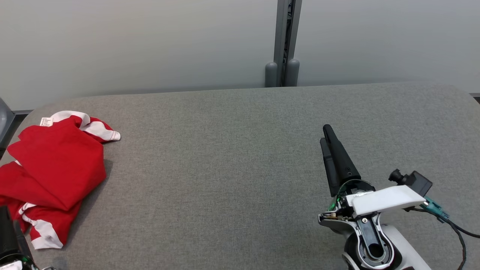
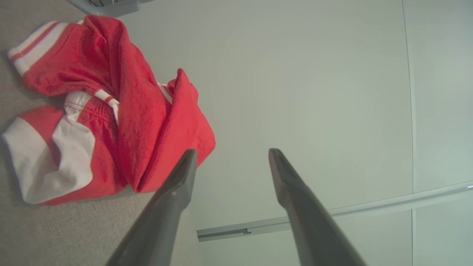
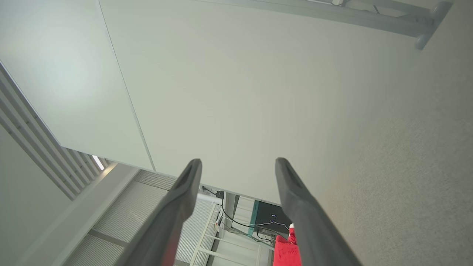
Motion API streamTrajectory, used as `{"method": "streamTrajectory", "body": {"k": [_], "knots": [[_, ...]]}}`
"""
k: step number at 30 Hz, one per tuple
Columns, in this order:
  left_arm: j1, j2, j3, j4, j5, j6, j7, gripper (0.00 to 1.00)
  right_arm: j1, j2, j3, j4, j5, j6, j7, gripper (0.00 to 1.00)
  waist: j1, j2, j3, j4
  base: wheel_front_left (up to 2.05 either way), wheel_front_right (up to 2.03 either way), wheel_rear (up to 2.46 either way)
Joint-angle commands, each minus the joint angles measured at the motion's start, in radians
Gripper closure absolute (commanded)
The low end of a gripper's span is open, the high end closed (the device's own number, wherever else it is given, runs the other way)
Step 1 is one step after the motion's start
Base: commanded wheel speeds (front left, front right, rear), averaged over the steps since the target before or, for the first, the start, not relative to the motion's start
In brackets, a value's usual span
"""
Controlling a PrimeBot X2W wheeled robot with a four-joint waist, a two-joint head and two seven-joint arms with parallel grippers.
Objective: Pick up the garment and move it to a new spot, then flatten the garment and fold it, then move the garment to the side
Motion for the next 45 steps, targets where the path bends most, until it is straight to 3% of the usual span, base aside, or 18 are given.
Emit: {"method": "streamTrajectory", "body": {"k": [1,22,33,45], "knots": [[-0.03,0.018,-0.021,-0.008,0.023,-0.001,-0.012,0.0,0.001,0.001,-0.028,-0.013,-0.026,0.005,-0.004,0.0,-0.0001,0.0,0.0,-0.001,0.0,0.0,0.0],[-0.09,0.017,-0.187,-0.02,0.358,0.008,-0.114,0.0,0.066,-0.017,-0.221,-0.054,-0.271,0.006,-0.005,0.0,-0.0001,0.0,-0.003,-0.016,0.0,0.0,0.0],[-0.108,0.018,-0.243,-0.058,0.605,0.044,-0.163,0.0,0.086,-0.042,-0.3,-0.044,-0.502,0.006,-0.006,0.0,-0.0001,0.0,0.005,-0.024,0.0,0.0,0.0],[-0.11,0.018,-0.347,-0.049,0.867,0.104,-0.212,0.0,0.088,-0.076,-0.359,0.015,-0.86,0.006,-0.007,0.0,-0.0001,0.0,0.005,-0.028,0.0,0.0,0.0]]}}
